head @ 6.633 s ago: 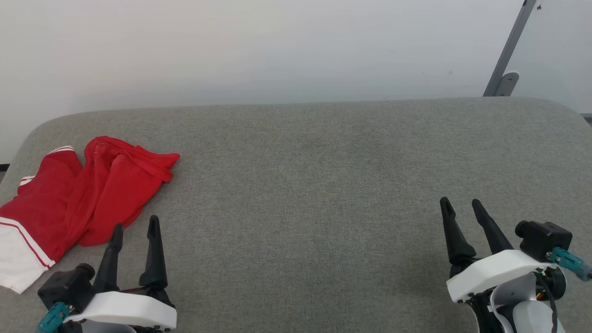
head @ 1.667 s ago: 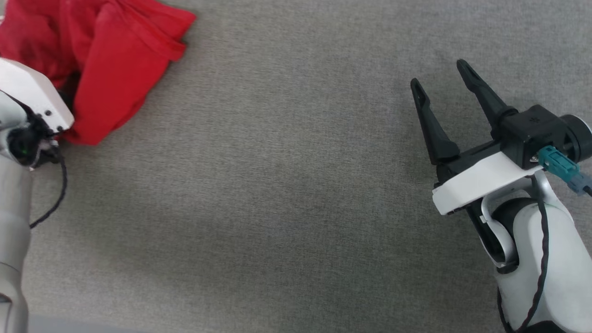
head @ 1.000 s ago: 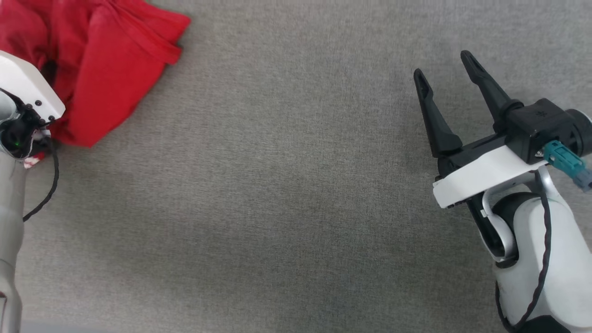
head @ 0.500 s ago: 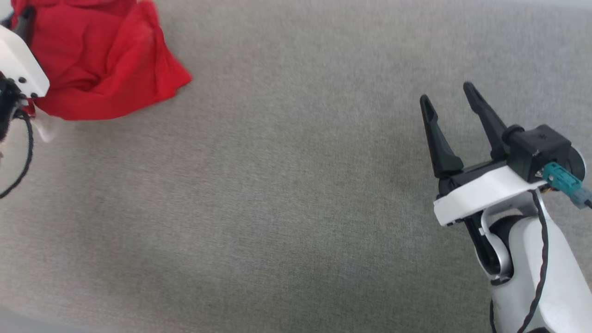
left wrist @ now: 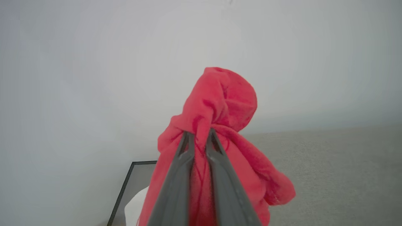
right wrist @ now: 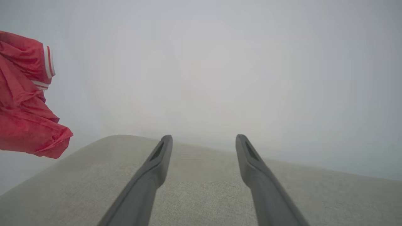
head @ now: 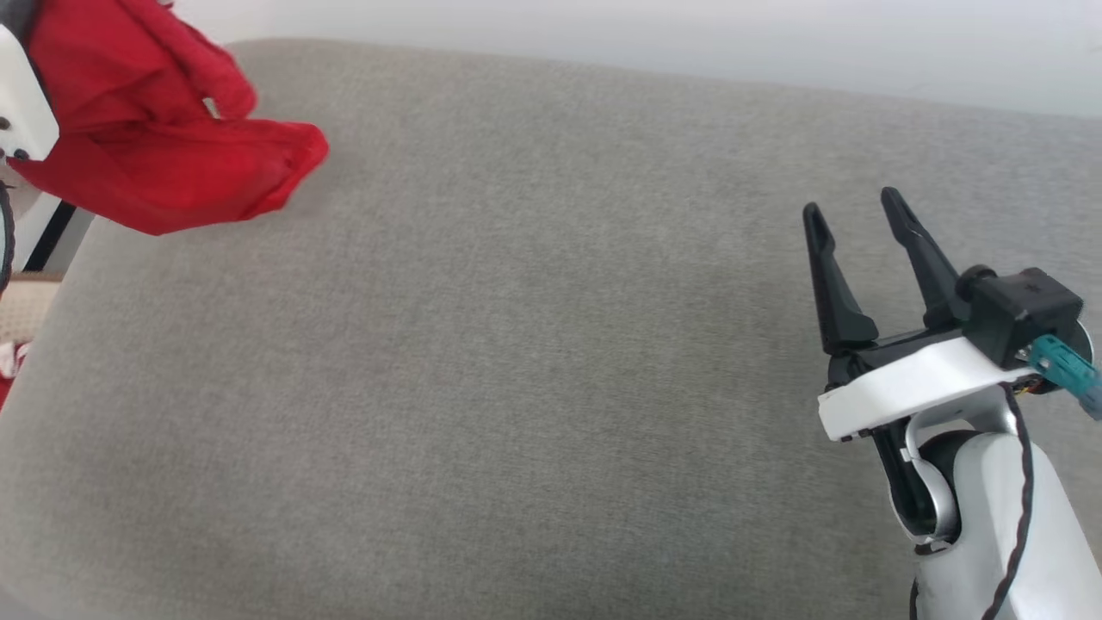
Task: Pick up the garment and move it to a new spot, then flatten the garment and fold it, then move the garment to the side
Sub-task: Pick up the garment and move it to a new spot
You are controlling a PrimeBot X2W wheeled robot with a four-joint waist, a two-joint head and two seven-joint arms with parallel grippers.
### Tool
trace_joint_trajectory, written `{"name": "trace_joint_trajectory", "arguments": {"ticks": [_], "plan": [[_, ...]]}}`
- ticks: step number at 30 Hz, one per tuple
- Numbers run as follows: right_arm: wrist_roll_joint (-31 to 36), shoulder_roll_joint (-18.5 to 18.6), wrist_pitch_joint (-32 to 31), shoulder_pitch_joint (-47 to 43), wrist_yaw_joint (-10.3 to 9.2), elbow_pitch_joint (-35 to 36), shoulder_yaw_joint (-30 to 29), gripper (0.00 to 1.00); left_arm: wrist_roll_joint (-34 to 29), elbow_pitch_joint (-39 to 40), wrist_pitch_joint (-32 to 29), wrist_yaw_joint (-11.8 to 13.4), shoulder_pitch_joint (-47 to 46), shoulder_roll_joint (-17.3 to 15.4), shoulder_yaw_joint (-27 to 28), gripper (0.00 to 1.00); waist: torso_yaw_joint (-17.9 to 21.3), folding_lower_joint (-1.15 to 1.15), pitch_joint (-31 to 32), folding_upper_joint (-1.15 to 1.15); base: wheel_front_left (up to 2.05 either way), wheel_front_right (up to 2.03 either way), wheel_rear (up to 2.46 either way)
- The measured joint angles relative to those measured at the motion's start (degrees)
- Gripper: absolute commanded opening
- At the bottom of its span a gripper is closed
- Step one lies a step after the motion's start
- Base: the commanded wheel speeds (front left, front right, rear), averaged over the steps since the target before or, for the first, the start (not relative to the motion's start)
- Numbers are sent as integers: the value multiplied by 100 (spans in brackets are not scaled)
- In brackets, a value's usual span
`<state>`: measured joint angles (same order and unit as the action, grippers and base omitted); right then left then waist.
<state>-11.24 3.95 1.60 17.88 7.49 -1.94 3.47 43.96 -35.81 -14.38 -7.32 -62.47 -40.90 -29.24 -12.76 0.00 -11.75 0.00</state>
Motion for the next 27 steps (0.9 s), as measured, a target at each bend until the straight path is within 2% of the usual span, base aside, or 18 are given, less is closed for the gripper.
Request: {"name": "trace_joint_trajectory", "arguments": {"ticks": [8,18,22,27], "plan": [[-58,-48,132,-109,0,8,-191,100,143,1304,-655,151,311,-339,-92,0,388,0,159,0,0,0,0],[-198,-87,335,-208,0,-9,-411,100,274,3320,-1545,709,867,-466,-344,0,1197,0,169,0,0,0,0],[-299,-92,453,-257,0,-68,-444,100,292,3927,-1879,871,1058,-456,-554,0,1577,0,112,0,0,0,0],[-455,-97,628,-294,0,-243,-398,100,287,4266,-2235,993,1353,-250,-972,0,2029,0,12,0,0,0,0]]}}
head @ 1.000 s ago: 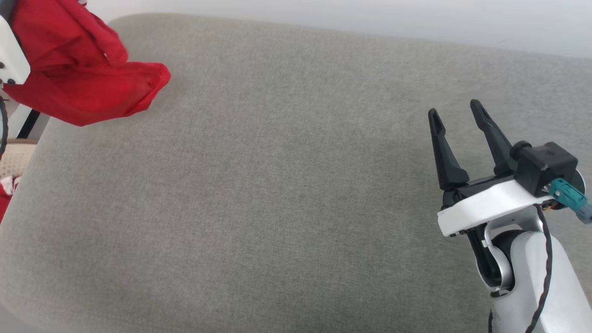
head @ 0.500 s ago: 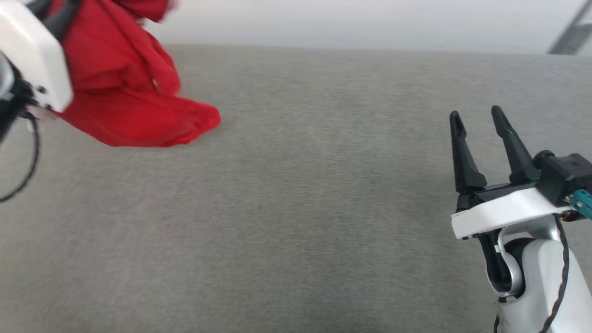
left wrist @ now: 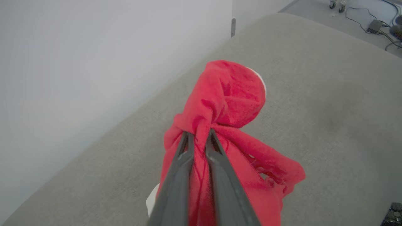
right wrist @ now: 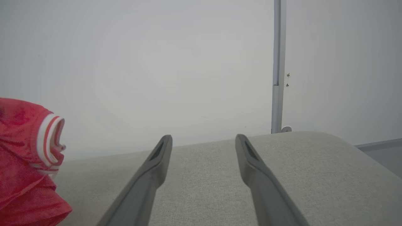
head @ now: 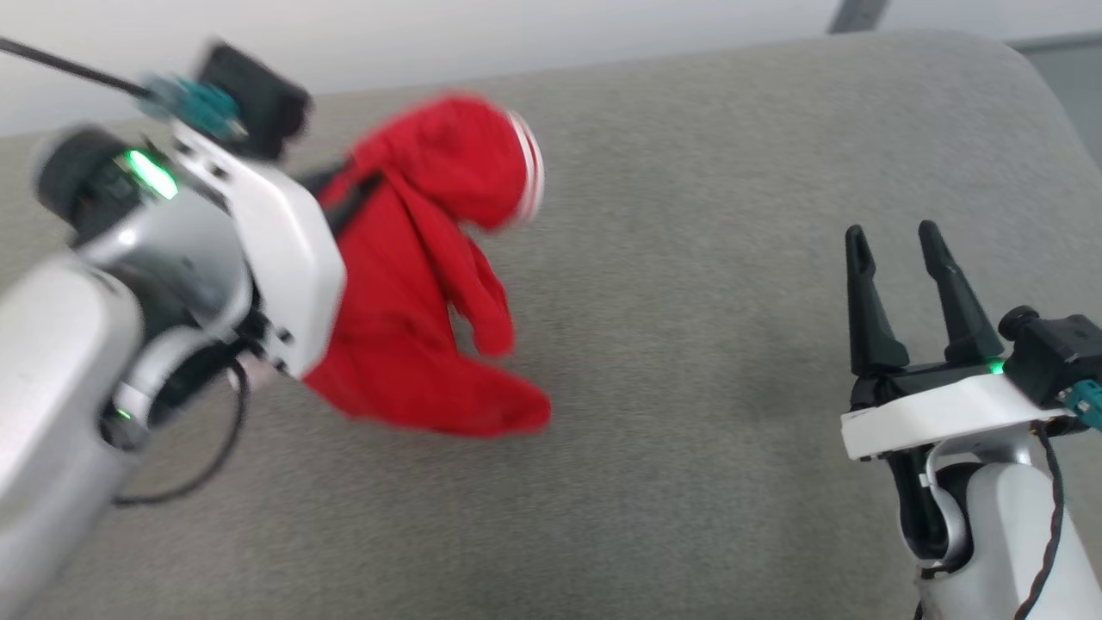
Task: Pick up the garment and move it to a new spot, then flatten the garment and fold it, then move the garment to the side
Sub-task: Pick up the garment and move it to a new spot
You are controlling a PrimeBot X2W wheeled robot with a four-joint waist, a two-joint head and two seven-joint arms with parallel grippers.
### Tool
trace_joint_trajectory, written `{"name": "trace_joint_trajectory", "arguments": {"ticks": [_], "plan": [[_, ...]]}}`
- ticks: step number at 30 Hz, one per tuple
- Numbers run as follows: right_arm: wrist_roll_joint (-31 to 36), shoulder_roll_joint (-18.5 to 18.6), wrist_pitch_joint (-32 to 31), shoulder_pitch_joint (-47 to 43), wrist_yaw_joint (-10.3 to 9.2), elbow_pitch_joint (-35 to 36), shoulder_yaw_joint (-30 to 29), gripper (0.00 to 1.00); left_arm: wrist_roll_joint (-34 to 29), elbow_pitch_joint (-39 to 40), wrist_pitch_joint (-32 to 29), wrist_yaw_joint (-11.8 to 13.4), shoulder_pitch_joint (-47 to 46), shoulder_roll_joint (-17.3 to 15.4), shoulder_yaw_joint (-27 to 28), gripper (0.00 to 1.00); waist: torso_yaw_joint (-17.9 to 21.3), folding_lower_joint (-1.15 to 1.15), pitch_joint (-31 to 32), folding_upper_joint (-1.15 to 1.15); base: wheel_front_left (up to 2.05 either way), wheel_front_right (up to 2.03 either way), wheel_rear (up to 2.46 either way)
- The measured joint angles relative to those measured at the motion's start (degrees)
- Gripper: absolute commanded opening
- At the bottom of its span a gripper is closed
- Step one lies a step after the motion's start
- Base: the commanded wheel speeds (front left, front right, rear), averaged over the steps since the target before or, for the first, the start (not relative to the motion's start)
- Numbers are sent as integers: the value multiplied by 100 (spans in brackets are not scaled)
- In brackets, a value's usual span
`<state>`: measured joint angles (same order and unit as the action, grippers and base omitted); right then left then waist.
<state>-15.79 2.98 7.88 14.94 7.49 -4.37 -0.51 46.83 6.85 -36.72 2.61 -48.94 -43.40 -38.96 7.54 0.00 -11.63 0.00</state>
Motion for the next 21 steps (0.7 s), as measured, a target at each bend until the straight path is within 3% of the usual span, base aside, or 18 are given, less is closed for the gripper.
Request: {"name": "trace_joint_trajectory", "arguments": {"ticks": [8,21], "plan": [[-244,-4,232,24,0,-271,244,100,2,-489,-172,24,532,365,-598,0,489,0,-204,0,0,0,0],[-431,-5,434,253,0,-604,620,100,-101,-2392,-179,-510,750,1095,-1365,0,820,0,-436,0,0,0,0]]}}
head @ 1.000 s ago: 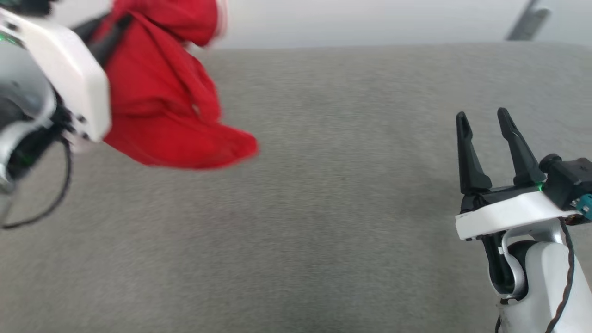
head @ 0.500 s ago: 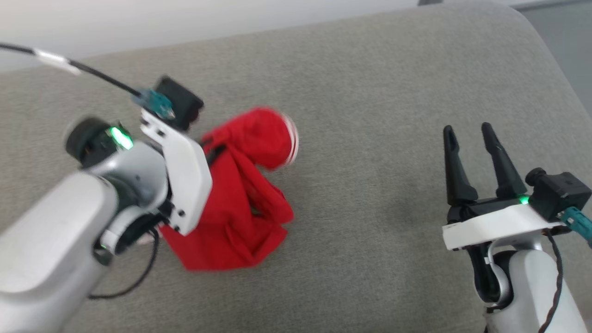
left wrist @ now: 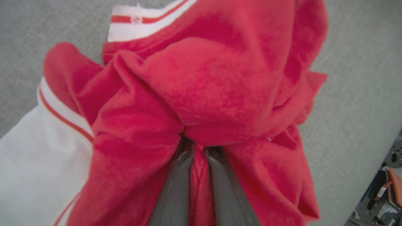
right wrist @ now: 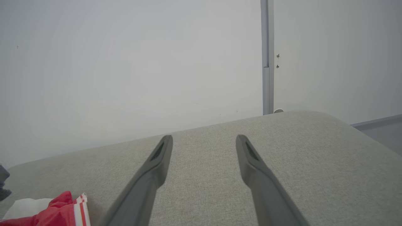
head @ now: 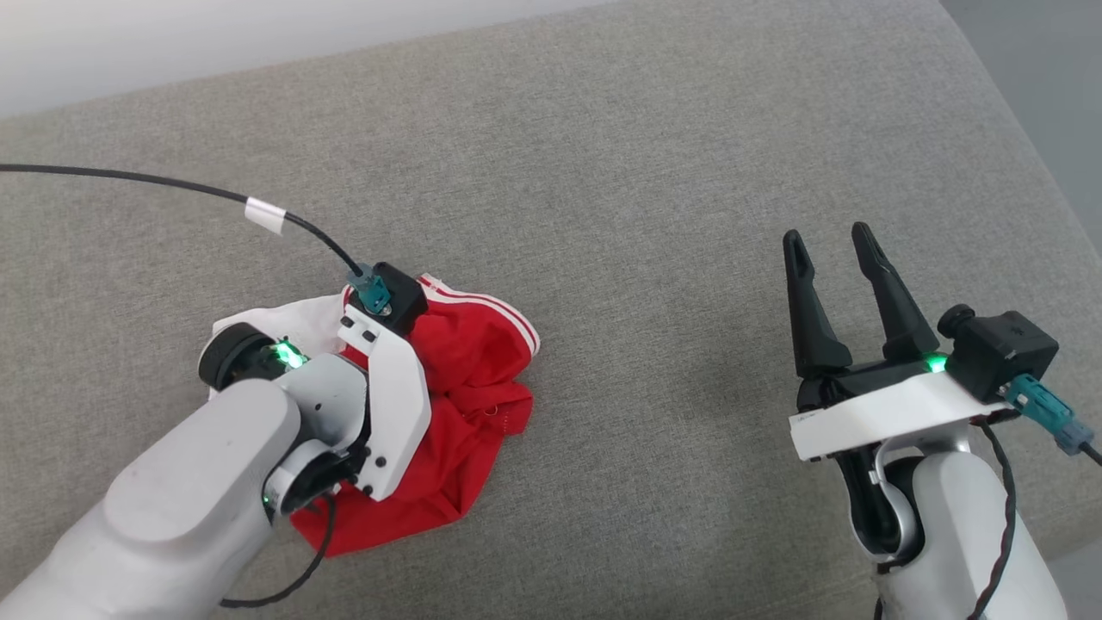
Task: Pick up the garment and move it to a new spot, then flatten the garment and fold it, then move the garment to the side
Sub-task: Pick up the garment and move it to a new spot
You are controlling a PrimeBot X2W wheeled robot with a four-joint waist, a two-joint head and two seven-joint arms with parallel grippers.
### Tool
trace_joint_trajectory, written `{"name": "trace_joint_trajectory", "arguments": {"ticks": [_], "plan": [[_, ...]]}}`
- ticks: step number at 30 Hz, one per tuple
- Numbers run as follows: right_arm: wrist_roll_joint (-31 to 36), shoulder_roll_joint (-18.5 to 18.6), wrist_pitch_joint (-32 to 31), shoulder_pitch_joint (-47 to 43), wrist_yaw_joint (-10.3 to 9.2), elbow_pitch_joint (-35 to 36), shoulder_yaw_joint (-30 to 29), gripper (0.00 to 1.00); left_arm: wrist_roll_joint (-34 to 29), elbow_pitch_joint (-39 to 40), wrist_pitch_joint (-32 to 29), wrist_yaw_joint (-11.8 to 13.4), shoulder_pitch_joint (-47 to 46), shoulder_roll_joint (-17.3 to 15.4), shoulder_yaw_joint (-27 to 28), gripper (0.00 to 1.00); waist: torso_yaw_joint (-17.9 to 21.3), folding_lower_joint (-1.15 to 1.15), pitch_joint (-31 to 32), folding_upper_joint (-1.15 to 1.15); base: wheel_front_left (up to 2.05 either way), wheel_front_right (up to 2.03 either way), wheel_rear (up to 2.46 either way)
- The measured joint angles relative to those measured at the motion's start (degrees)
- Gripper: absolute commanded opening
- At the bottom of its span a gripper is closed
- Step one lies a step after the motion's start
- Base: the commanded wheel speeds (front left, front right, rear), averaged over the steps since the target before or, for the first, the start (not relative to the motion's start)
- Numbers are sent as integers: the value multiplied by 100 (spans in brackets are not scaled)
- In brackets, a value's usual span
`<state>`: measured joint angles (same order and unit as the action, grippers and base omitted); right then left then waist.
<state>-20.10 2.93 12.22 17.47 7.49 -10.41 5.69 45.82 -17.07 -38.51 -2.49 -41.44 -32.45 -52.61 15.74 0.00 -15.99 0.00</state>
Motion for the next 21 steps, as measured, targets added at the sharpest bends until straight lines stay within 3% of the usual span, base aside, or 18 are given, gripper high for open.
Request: {"name": "trace_joint_trajectory", "arguments": {"ticks": [1,2,3,4,5,11,21], "plan": [[-3,-1,13,28,0,-18,5,100,-9,-94,25,-30,-42,30,-18,0,4,0,-6,0,0,0,0],[-8,-1,25,53,0,-33,10,100,-20,-177,53,-67,-75,62,-32,11,2,0,-7,0,0,0,0],[-9,-1,34,70,0,-47,13,100,-19,-240,104,-109,-88,105,-30,36,-4,0,-5,0,0,0,0],[-9,-1,40,74,0,-56,5,100,-18,-293,159,-122,-107,138,-27,93,-18,0,1,0,0,0,0],[-9,0,41,73,0,-71,-1,100,-16,-327,185,-158,-136,164,-26,100,-39,0,10,0,0,0,0],[7,-2,47,65,0,-113,-66,100,68,-113,493,-202,-182,133,138,100,-237,0,132,0,0,0,0],[194,-3,-11,-66,0,-74,-291,100,160,838,1347,172,128,-298,695,100,-717,0,446,0,0,0,0]]}}
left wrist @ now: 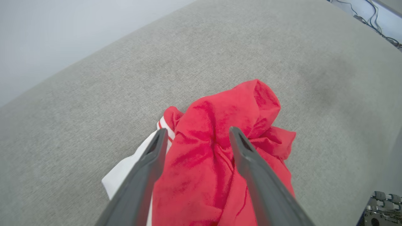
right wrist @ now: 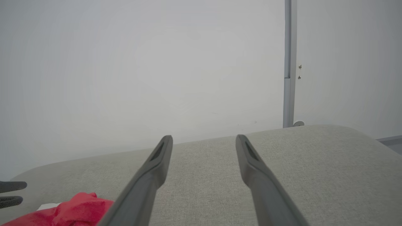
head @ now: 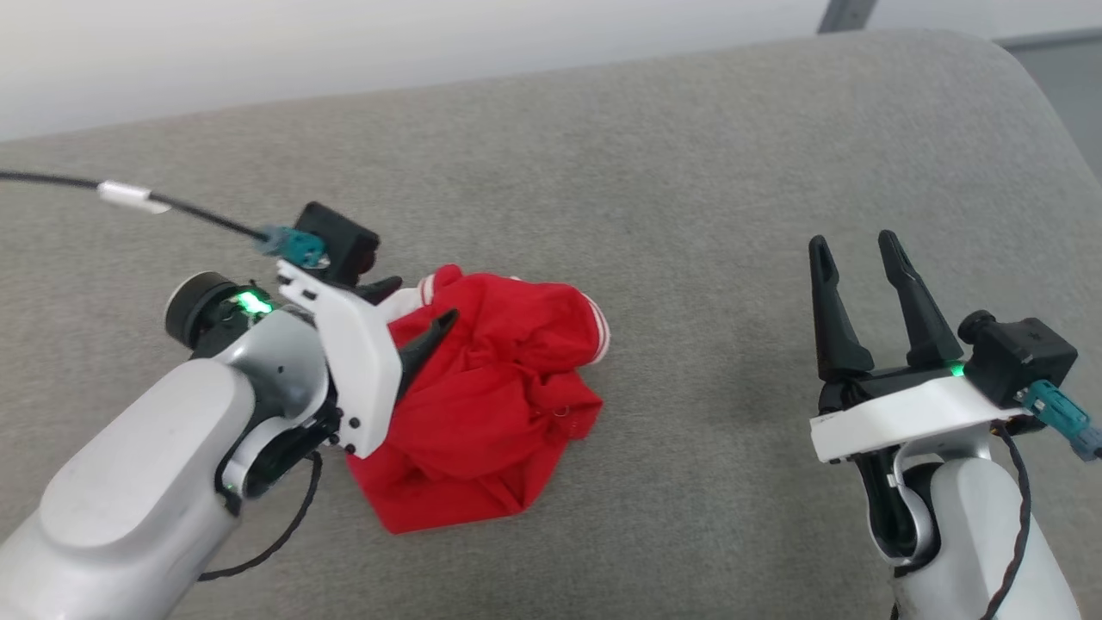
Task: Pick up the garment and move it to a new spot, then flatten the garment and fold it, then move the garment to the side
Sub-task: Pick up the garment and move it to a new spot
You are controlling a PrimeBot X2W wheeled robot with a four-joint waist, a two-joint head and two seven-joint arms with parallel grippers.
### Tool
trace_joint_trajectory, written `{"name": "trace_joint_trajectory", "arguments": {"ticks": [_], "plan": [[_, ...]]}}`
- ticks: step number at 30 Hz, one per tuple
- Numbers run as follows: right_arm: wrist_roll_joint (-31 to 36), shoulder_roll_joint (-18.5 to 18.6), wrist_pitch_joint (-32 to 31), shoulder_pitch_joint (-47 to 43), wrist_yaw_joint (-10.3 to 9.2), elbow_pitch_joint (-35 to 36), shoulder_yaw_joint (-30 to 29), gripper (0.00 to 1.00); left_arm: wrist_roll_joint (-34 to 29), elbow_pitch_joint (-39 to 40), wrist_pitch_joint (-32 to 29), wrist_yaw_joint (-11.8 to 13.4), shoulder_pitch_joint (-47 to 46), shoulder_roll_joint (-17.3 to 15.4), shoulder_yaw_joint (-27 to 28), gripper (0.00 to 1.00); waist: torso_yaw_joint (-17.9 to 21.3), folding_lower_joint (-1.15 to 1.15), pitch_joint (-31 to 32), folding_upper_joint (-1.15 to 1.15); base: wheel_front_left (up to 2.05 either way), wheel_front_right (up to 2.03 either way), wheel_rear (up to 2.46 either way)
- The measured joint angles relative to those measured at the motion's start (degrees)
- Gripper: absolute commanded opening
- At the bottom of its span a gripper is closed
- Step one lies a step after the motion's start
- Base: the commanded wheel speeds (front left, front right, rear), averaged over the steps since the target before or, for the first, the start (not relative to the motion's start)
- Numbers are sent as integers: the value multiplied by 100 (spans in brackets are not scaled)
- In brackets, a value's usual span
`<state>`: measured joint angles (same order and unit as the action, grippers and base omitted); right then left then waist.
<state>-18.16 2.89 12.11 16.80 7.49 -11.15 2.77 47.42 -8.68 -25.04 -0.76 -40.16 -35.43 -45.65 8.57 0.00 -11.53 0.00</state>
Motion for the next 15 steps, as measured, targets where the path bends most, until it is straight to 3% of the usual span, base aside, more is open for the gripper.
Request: {"name": "trace_joint_trajectory", "arguments": {"ticks": [6,15], "plan": [[60,0,-26,-122,0,14,-102,100,-57,305,790,266,440,-240,315,100,-292,0,228,0,0,0,0],[174,0,-53,-307,0,8,-246,100,-5,580,1957,611,1162,-334,771,100,-640,0,526,0,0,0,0]]}}
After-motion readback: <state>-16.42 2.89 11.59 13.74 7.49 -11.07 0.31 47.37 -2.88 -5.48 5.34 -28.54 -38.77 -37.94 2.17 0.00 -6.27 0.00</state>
